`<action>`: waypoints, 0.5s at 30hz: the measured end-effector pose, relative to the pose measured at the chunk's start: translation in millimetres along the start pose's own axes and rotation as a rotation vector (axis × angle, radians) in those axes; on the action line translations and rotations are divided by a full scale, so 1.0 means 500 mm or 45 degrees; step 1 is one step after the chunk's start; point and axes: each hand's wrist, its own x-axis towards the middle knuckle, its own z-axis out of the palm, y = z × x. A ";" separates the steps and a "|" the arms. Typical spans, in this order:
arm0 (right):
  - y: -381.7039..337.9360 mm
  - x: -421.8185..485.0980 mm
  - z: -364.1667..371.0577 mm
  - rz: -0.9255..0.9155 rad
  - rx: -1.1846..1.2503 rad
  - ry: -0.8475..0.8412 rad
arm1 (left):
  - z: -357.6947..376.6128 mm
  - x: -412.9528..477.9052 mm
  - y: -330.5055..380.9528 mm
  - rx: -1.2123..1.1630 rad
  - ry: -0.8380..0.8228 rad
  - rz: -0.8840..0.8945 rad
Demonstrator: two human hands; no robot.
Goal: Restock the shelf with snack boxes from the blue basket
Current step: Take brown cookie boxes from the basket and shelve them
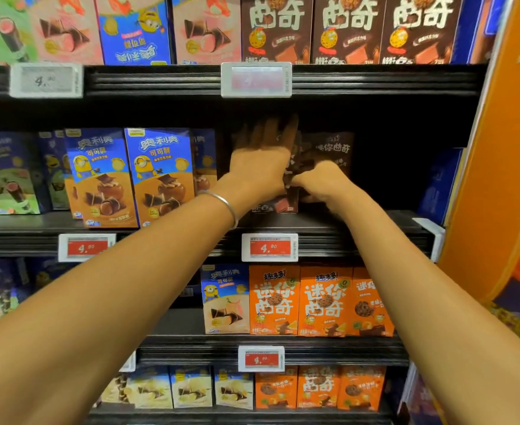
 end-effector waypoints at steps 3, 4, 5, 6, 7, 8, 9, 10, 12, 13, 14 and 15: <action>-0.006 0.017 0.004 0.005 -0.178 -0.071 | -0.007 0.024 -0.002 0.159 -0.117 0.009; -0.005 0.023 0.000 -0.004 -0.217 -0.048 | -0.011 0.030 -0.005 0.173 -0.149 0.000; -0.002 0.031 -0.008 -0.010 -0.215 -0.007 | -0.015 0.035 -0.010 0.171 -0.181 -0.016; 0.002 0.042 -0.019 -0.003 -0.184 0.043 | -0.016 0.041 -0.017 0.162 -0.221 -0.058; 0.006 0.056 -0.030 0.007 -0.157 0.094 | -0.014 0.045 -0.025 0.138 -0.263 -0.103; 0.012 0.070 -0.040 0.025 -0.152 0.158 | -0.010 0.049 -0.035 0.119 -0.300 -0.131; 0.018 0.088 -0.049 0.040 -0.196 0.250 | -0.007 0.051 -0.044 0.110 -0.341 -0.153; 0.025 0.106 -0.056 0.059 -0.295 0.356 | -0.004 0.053 -0.050 0.098 -0.370 -0.181; 0.044 0.131 -0.066 0.119 -0.465 0.504 | 0.002 0.056 -0.057 0.089 -0.374 -0.220; 0.053 0.141 -0.070 0.162 -0.466 0.519 | 0.007 0.061 -0.061 0.094 -0.361 -0.213; 0.065 0.154 -0.072 0.210 -0.387 0.492 | 0.007 0.066 -0.063 0.100 -0.349 -0.202; 0.075 0.162 -0.074 0.235 -0.276 0.443 | 0.006 0.070 -0.063 0.113 -0.354 -0.191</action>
